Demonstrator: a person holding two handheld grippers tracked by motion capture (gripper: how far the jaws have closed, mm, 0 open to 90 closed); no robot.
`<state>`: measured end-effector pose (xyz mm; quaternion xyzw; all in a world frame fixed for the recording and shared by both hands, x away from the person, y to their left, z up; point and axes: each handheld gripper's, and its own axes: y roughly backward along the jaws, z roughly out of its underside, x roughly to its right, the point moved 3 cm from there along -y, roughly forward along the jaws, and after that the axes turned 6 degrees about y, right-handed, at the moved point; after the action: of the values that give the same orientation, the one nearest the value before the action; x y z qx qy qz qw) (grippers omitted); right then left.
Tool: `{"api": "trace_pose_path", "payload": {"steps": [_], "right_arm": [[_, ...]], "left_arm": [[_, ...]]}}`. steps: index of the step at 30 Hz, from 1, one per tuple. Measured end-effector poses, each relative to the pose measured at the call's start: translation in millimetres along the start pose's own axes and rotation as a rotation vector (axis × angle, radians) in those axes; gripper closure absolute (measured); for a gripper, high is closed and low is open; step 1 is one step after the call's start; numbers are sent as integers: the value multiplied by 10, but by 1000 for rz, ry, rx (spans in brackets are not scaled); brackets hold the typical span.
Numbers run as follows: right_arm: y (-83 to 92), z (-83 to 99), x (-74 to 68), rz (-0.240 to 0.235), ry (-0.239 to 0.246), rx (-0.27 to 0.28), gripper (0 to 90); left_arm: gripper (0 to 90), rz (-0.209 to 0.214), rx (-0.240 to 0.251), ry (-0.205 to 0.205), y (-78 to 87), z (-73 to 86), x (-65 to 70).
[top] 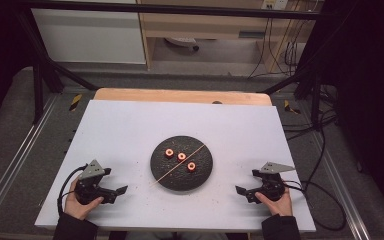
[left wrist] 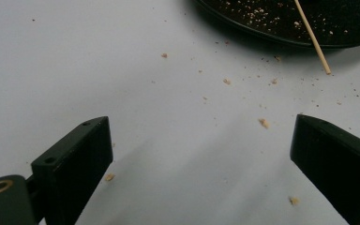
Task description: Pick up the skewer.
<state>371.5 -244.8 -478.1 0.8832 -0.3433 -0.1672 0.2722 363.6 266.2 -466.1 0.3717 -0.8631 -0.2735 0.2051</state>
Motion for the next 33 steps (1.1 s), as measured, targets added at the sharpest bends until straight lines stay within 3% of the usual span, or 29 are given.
{"api": "trace_pose_path", "payload": {"steps": [33], "right_arm": [[7,-5,3,6,3,6,6]], "left_arm": [[57,-1,-33,-28,-105,-99,170]]}}
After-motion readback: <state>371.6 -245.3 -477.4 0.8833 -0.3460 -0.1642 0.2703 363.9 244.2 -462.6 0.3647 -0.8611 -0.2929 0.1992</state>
